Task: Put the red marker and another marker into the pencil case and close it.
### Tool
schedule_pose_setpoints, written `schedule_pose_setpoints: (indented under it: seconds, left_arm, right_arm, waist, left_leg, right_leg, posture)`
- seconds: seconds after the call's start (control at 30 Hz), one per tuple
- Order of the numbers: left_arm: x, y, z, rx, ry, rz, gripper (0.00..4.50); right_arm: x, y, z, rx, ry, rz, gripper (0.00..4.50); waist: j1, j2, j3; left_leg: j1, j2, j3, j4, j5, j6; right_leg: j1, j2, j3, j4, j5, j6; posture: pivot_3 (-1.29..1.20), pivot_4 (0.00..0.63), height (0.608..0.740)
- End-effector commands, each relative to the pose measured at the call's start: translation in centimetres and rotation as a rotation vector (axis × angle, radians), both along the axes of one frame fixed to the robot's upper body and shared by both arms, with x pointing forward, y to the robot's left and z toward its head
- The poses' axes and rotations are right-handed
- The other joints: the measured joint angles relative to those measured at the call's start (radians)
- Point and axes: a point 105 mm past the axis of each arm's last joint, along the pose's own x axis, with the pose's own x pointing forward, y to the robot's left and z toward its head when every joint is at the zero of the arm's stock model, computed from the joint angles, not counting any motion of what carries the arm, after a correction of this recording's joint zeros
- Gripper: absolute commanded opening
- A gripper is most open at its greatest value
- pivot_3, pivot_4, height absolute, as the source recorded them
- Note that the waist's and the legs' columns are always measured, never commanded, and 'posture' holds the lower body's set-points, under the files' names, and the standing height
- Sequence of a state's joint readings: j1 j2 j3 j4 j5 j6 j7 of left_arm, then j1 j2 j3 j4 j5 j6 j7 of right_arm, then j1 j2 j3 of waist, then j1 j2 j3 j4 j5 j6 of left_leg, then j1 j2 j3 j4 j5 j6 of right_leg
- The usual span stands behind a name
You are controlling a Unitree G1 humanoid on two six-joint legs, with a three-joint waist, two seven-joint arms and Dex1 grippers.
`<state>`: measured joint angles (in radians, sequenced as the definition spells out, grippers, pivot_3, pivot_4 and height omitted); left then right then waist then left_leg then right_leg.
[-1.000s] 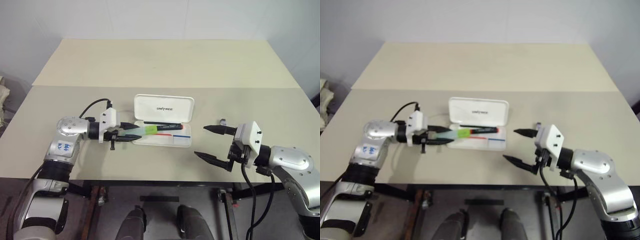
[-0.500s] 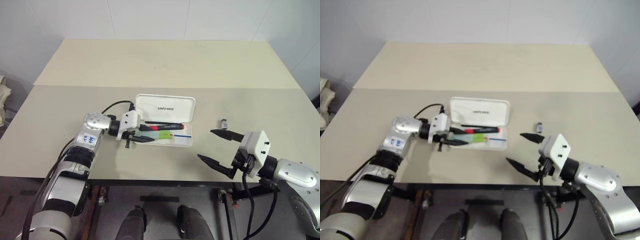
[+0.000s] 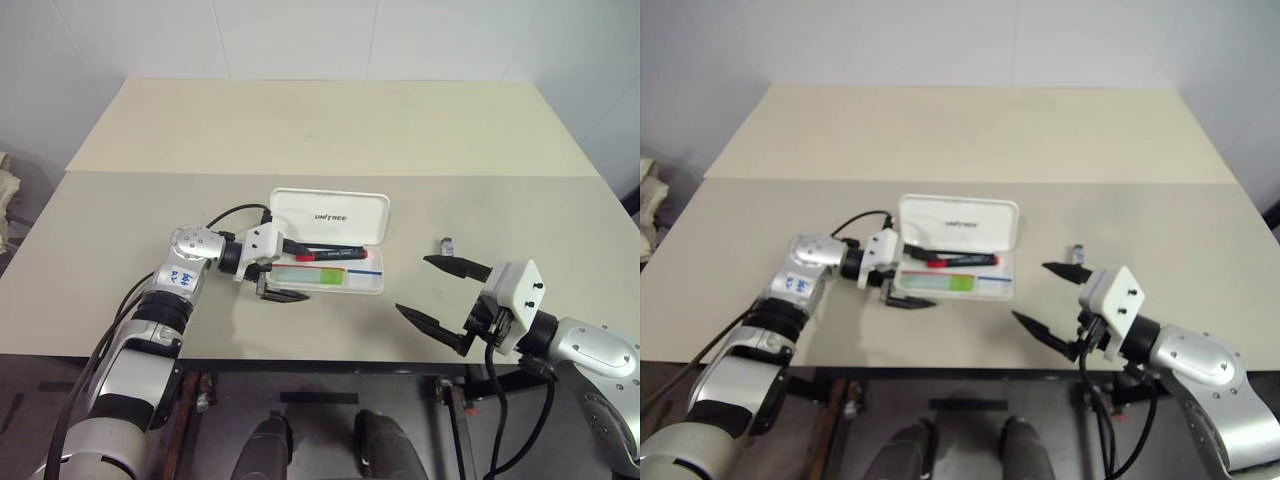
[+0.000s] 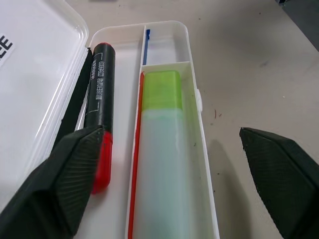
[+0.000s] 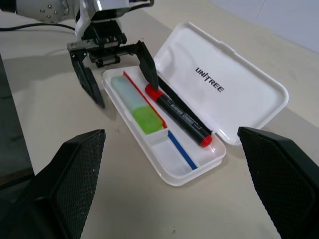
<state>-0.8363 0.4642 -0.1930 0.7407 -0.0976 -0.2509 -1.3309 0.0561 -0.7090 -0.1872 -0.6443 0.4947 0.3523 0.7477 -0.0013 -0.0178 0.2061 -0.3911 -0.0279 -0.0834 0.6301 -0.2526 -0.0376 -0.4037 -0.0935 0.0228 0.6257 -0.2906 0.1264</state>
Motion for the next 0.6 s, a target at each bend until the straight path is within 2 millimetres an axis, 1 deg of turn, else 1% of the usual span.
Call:
schedule_pose_setpoints:
  seconds: [0.03,0.1,0.17,0.2,0.23,0.3,0.33,0.43,0.53,0.6]
  left_arm:
    - [0.0,-0.1,1.4,-0.049,-0.051,-0.007,4.45]
    - [-0.1,-0.2,1.6,-0.072,-0.055,-0.008,4.45]
    - [-0.3,-0.2,1.9,-0.094,-0.058,-0.021,4.45]
    - [-0.5,-0.2,2.2,-0.115,-0.062,-0.025,4.45]
    - [-0.8,-0.2,2.6,-0.147,-0.062,-0.037,4.45]
    - [-1.5,0.0,3.4,-0.200,-0.058,-0.059,4.45]
    - [-1.8,0.3,3.8,-0.216,-0.055,-0.061,4.45]
    - [-2.4,1.2,4.4,-0.227,-0.063,-0.042,4.45]
    - [-2.7,1.9,4.9,-0.228,-0.073,-0.014,4.45]
    - [-2.8,3.0,5.5,-0.225,-0.090,0.025,4.45]
  right_arm:
    - [0.0,0.4,1.1,0.030,-0.049,0.008,4.50]
    - [0.4,0.3,1.2,0.065,-0.052,-0.019,4.50]
    - [1.4,-0.3,1.4,0.120,-0.057,-0.106,4.50]
    - [2.1,-0.9,1.4,0.156,-0.057,-0.168,4.50]
    - [3.3,-2.0,1.1,0.183,-0.053,-0.273,4.50]
    - [4.8,-3.7,0.8,0.225,-0.053,-0.429,4.50]
    - [5.5,-4.6,0.7,0.255,-0.052,-0.509,4.50]
    - [6.9,-6.2,0.6,0.287,-0.056,-0.654,4.50]
    - [7.5,-7.0,0.4,0.298,-0.056,-0.728,4.50]
    - [8.1,-7.8,-0.2,0.327,-0.026,-0.796,4.50]
  waist:
    - [0.000,0.000,0.000]
    - [0.000,0.000,0.000]
    - [0.000,0.000,0.000]
    - [0.000,0.000,0.000]
    - [0.000,0.000,0.000]
    - [-0.002,0.000,0.000]
    - [-0.001,0.000,0.000]
    - [-0.002,0.000,0.000]
    - [-0.002,0.000,0.000]
    - [-0.002,0.000,0.000]
  left_leg:
    - [0.000,0.000,0.000,0.000,0.000,0.000]
    - [0.000,0.000,0.000,0.000,0.000,0.000]
    - [0.000,0.000,0.000,0.000,0.000,0.000]
    - [0.000,0.000,0.000,0.000,0.000,0.000]
    - [0.000,0.000,0.000,0.000,0.000,0.000]
    - [0.000,0.000,0.000,0.000,0.000,0.000]
    - [0.000,0.000,0.000,0.000,0.000,0.000]
    - [0.000,0.000,0.001,-0.001,0.000,0.000]
    - [0.000,0.000,0.002,-0.002,0.001,0.000]
    - [0.000,0.000,0.004,-0.002,0.000,0.000]
  right_leg:
    - [0.000,0.000,0.000,0.000,0.000,0.000]
    - [0.000,0.000,0.000,0.000,0.000,0.000]
    - [0.000,0.000,0.000,0.000,0.000,0.000]
    - [0.000,0.000,0.000,0.000,0.000,0.000]
    - [0.000,0.000,0.000,0.000,0.000,0.000]
    - [0.000,0.000,0.001,0.000,0.000,0.000]
    - [0.000,0.000,0.001,0.000,0.000,0.000]
    - [-0.002,0.000,0.003,0.001,0.000,0.000]
    - [-0.003,0.001,0.005,0.002,0.000,0.000]
    - [-0.004,0.001,0.006,0.002,0.000,0.000]
  posture:
    - [0.00,0.150,0.740]
    - [0.00,0.150,0.740]
    - [0.00,0.150,0.740]
    - [0.00,0.150,0.740]
    - [0.00,0.150,0.740]
    - [0.00,0.150,0.740]
    - [0.00,0.150,0.740]
    - [0.00,0.150,0.740]
    - [0.00,0.150,0.740]
    - [0.00,0.150,0.740]
